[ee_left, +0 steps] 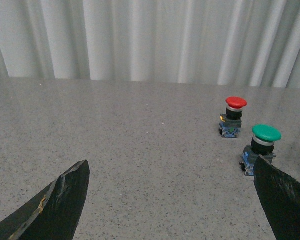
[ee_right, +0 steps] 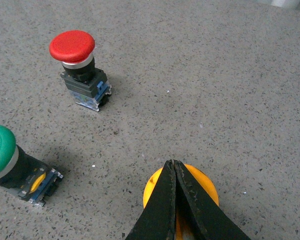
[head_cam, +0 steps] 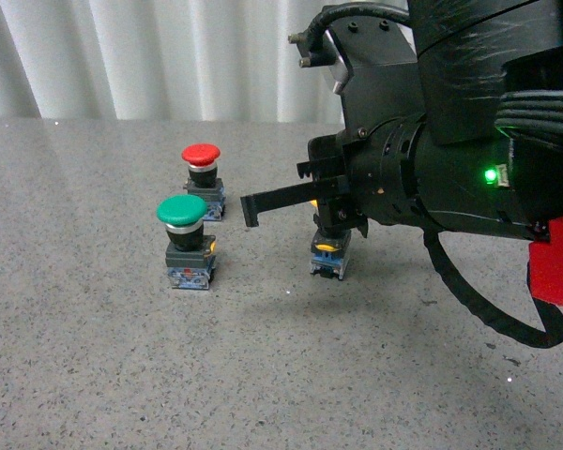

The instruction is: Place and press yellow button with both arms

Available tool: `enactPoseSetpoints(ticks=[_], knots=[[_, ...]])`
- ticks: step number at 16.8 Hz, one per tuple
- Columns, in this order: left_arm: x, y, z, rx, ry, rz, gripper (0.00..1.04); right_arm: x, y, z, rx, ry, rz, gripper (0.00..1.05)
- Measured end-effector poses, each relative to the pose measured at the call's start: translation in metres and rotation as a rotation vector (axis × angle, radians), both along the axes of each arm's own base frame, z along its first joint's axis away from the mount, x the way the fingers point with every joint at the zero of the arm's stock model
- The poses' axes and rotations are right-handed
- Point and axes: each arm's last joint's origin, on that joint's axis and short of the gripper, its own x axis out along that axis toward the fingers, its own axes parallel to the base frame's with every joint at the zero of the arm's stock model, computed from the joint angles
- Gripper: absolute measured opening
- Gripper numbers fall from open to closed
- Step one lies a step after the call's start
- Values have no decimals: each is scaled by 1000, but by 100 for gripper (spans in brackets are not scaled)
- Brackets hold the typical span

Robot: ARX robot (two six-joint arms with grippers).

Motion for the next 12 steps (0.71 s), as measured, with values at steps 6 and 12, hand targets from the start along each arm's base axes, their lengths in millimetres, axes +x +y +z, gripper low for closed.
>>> enactPoseSetpoints(ticks=[6,12], knots=[[0,0,0,0,0,0,98,-11,-8,69,272,-326,-20,2],[0,0,0,0,0,0,98,-69,-40,98,317,-389,-70,2]])
